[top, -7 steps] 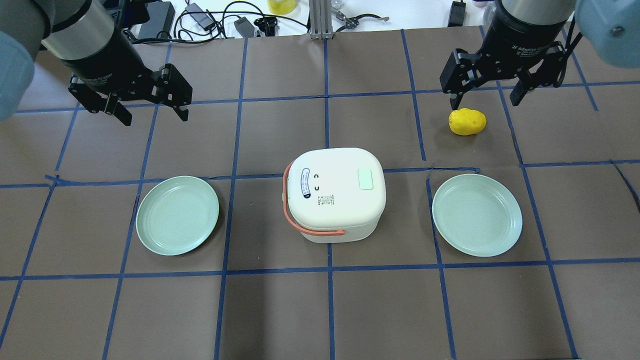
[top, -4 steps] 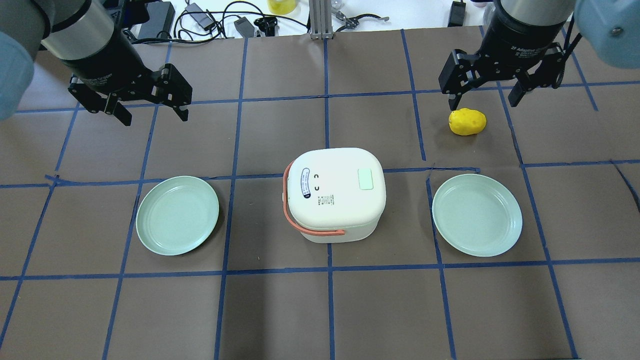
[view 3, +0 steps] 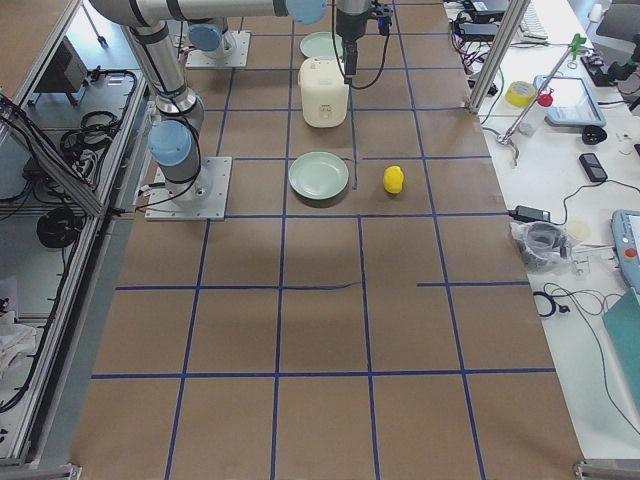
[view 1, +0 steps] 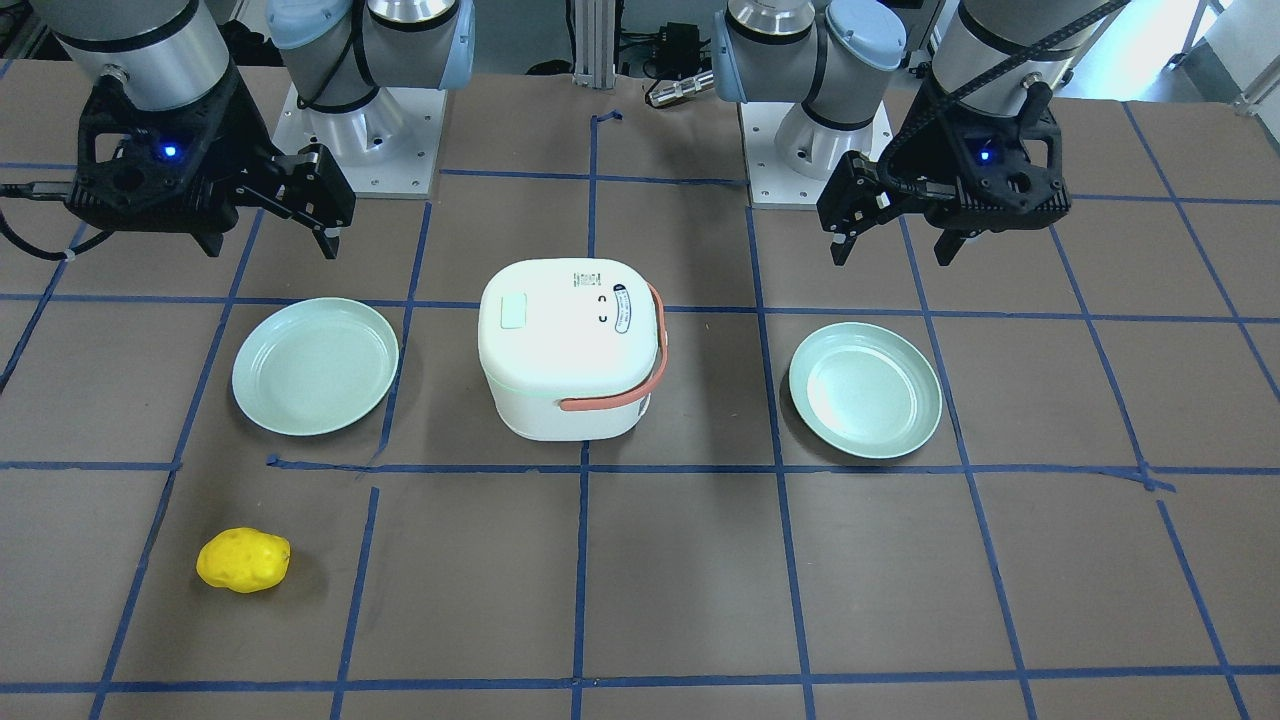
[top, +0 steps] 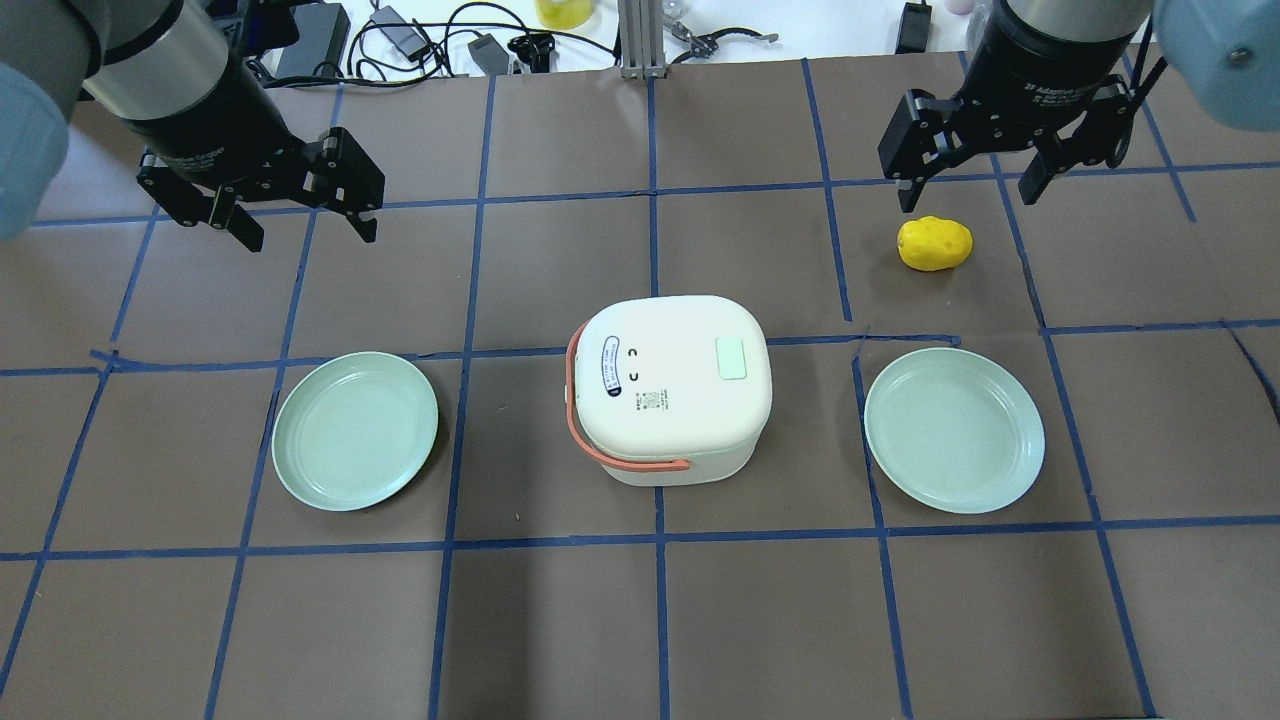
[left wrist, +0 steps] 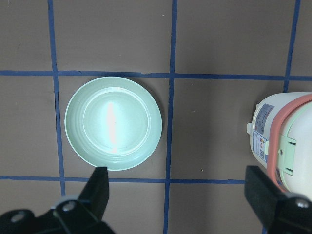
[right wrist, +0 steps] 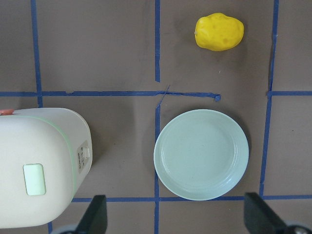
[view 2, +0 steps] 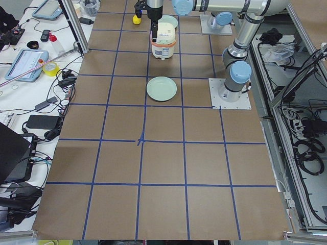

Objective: Press rice cooker button

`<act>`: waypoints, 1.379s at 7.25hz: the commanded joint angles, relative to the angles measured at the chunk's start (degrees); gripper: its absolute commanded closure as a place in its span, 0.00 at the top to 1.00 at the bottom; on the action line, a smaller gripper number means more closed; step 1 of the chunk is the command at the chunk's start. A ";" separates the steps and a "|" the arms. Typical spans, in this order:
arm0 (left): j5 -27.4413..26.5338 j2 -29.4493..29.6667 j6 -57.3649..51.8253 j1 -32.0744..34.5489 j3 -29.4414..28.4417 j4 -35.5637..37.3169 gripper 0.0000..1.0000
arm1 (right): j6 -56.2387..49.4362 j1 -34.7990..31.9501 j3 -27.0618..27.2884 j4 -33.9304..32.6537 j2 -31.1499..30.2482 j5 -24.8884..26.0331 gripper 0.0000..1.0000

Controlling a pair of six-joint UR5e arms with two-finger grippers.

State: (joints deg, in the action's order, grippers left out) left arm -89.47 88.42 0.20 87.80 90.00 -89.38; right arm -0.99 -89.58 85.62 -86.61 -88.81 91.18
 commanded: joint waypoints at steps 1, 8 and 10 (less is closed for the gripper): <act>0.00 0.00 -0.03 0.00 0.00 0.00 1.00 | 0.02 -0.16 -0.19 -0.05 -0.05 -0.47 1.00; 0.00 0.00 -0.03 0.00 0.00 0.00 1.00 | 0.72 -0.33 0.51 -0.13 -0.05 -1.61 0.97; 0.00 0.00 -0.03 0.00 0.00 0.00 1.00 | 3.70 -2.86 1.04 0.22 0.39 -1.70 0.29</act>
State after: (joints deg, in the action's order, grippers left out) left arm -89.47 88.42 0.18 87.80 90.00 -89.38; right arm 0.97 -90.81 86.38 -86.47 -88.79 89.58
